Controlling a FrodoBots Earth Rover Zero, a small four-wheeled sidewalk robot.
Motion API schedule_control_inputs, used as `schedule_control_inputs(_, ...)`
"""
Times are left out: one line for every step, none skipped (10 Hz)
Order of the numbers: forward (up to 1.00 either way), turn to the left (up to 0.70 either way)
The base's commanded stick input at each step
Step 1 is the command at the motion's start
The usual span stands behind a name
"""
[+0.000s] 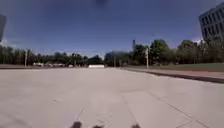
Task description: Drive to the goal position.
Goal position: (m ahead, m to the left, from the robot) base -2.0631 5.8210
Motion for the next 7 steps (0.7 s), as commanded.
schedule_control_inputs(0.85, 0.04)
schedule_control_inputs(0.85, 0.04)
schedule_control_inputs(0.85, 0.04)
schedule_control_inputs(0.85, 0.04)
schedule_control_inputs(0.85, 0.04)
schedule_control_inputs(0.85, 0.04)
schedule_control_inputs(0.85, 0.04)
